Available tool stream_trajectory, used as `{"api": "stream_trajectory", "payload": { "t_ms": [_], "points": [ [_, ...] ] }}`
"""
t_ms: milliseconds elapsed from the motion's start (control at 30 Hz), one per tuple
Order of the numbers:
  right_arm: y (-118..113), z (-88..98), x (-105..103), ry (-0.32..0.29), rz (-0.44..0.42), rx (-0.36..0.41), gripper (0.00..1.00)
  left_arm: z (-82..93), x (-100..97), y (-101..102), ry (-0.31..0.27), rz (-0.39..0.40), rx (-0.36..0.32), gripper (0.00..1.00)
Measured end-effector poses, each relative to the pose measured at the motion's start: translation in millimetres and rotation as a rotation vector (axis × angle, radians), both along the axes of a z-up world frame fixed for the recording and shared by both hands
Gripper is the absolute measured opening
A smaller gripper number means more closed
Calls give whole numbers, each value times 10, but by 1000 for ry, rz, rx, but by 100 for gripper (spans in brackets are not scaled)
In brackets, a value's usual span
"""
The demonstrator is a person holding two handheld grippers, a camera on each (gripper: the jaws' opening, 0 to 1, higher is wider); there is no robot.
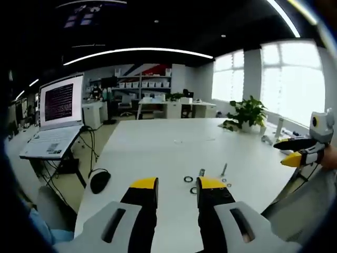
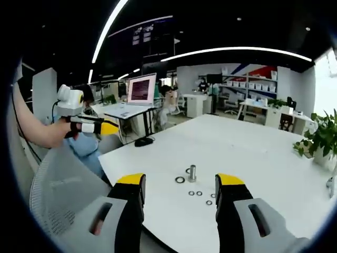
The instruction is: Place the washer onto the threaded stud by aligning its center hole with the stud, sliding it down to the base, and recovering from edge contact or off-axis alignment until the washer reaches the visible bottom stop.
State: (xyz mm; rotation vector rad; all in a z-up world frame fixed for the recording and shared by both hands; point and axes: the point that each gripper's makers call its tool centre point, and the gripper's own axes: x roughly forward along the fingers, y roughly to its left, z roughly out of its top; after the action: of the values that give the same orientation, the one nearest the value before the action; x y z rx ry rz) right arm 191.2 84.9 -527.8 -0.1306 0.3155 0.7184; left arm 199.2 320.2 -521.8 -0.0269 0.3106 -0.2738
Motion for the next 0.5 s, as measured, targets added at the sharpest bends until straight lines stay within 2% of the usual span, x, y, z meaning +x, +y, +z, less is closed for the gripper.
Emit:
{"api": "stream_trajectory", "payload": {
  "t_ms": [67,500],
  "points": [
    [-6,17,-6,-1,-3,13,55,-32,-7,-21,10,-9,21,27],
    [-42,5,3,-1,-20,-2,55,-68,3,29,24,4,37,27]
  ]
}}
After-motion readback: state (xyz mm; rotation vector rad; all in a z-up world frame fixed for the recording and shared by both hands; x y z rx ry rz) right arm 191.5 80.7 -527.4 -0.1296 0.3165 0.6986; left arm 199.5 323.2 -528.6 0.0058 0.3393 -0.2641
